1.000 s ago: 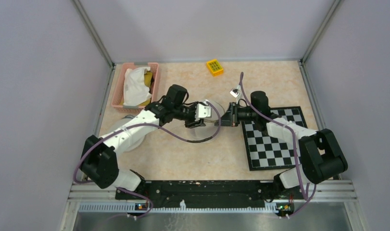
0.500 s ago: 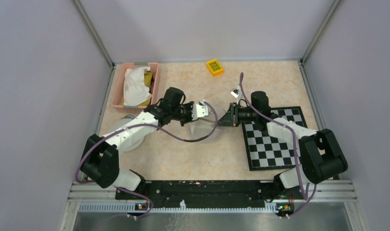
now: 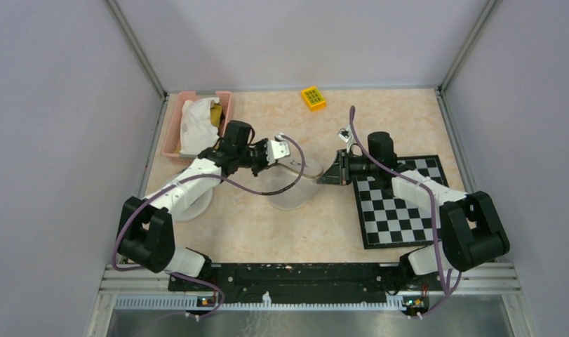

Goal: Unzip the laundry bag and remove the bra
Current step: Unzip the laundry bag at the center of the board.

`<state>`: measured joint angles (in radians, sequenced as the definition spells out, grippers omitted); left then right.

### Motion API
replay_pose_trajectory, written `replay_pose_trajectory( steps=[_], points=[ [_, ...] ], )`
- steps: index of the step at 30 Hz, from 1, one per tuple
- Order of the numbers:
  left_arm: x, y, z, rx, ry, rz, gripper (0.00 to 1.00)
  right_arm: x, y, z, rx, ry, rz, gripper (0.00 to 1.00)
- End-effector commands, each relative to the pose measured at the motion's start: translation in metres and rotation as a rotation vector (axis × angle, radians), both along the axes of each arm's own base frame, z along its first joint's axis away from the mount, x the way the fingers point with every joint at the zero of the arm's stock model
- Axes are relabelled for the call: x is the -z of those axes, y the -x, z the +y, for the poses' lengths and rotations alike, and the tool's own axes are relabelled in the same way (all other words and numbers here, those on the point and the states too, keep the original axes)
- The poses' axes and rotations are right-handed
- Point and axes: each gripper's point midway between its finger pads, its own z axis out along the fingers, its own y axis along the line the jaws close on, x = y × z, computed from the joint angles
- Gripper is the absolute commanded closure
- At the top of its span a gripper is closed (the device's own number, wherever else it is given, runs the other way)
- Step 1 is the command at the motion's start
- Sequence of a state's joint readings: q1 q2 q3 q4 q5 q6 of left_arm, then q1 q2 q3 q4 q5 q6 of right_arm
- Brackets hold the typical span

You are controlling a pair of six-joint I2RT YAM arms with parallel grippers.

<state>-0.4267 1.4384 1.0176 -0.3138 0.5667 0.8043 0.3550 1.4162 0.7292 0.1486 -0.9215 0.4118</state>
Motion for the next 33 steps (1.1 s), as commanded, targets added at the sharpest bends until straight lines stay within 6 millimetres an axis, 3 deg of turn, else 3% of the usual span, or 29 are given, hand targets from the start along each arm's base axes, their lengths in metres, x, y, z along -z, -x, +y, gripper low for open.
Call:
replay_pose_trajectory(
  steps=[1, 5, 7, 11, 15, 19, 24, 29, 33],
  points=[
    [-0.032, 0.000, -0.010, 0.037, 0.087, -0.022, 0.96, -0.031, -0.010, 0.001, -0.014, -0.041, -0.102, 1.00],
    [-0.050, 0.014, -0.022, 0.093, 0.148, -0.018, 0.62, -0.038, -0.011, 0.006, -0.023, -0.060, -0.104, 1.00],
    [-0.060, 0.022, -0.029, 0.125, 0.166, -0.032, 0.52, -0.044, -0.010, 0.011, -0.032, -0.070, -0.108, 1.00],
    [-0.071, 0.041, -0.048, 0.201, 0.163, -0.034, 0.42, -0.055, -0.006, 0.021, -0.055, -0.093, -0.115, 1.00],
    [-0.069, 0.052, -0.064, 0.237, 0.156, -0.010, 0.40, -0.061, -0.004, 0.030, -0.072, -0.108, -0.119, 1.00],
    [-0.062, 0.048, -0.070, 0.217, 0.158, 0.013, 0.42, -0.064, -0.002, 0.035, -0.081, -0.112, -0.122, 1.00],
    [-0.051, 0.045, -0.069, 0.203, 0.144, 0.027, 0.61, -0.062, -0.001, 0.033, -0.081, -0.105, -0.119, 1.00],
    [-0.034, 0.033, -0.055, 0.120, 0.083, 0.011, 0.83, -0.057, -0.002, 0.028, -0.068, -0.101, -0.109, 1.00],
    [-0.033, 0.027, -0.044, 0.091, 0.090, 0.022, 0.95, -0.054, -0.011, 0.016, -0.035, -0.099, -0.098, 1.00]
  ],
)
